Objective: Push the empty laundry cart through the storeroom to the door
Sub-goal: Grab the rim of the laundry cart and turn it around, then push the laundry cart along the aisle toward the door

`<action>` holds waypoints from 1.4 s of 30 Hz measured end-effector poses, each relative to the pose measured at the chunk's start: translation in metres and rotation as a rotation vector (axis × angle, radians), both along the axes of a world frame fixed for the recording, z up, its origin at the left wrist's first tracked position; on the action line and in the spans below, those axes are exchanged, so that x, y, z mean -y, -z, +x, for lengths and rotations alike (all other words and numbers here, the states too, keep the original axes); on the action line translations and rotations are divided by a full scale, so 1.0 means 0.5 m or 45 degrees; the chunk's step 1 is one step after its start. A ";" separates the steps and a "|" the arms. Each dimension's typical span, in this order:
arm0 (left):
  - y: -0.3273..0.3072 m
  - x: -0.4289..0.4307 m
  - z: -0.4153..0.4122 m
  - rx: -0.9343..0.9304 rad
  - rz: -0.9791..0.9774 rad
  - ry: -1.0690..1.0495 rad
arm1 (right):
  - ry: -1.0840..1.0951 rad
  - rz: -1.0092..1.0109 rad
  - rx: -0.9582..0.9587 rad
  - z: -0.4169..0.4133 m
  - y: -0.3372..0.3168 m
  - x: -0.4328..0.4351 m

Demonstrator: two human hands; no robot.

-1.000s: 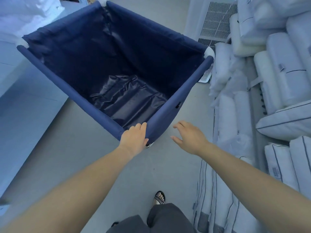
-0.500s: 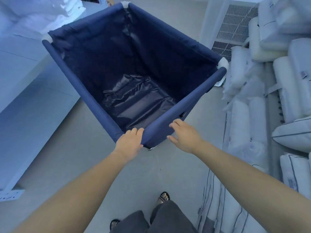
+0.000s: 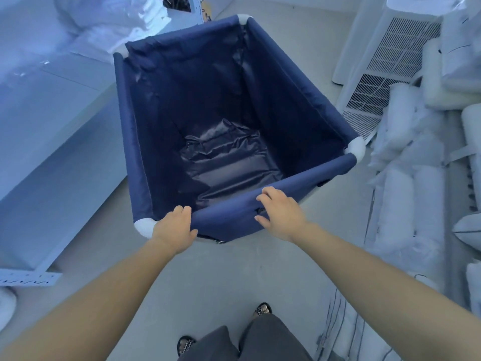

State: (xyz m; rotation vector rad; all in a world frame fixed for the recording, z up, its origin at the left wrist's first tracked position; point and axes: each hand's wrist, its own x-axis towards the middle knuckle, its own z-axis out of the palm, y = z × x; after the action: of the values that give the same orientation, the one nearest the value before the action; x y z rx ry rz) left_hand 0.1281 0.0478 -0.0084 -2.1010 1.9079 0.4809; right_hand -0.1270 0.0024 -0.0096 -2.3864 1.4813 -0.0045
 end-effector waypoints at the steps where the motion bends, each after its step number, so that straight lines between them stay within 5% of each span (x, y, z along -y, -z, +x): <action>1: 0.004 -0.001 0.001 -0.040 -0.015 0.010 | -0.023 -0.020 0.000 0.006 0.002 0.000; 23: 0.082 -0.149 0.139 -0.040 -0.338 -0.063 | 0.055 -0.048 -0.055 0.133 0.088 -0.103; 42: 0.047 -0.246 0.437 -0.348 -0.085 0.125 | 0.279 0.090 -0.083 0.370 0.063 -0.308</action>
State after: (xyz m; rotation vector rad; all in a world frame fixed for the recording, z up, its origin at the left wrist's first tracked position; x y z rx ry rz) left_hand 0.3464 0.1709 -0.0317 -2.0586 2.1920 0.7242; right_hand 0.0579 0.1565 -0.0413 -2.1770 1.7365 0.0734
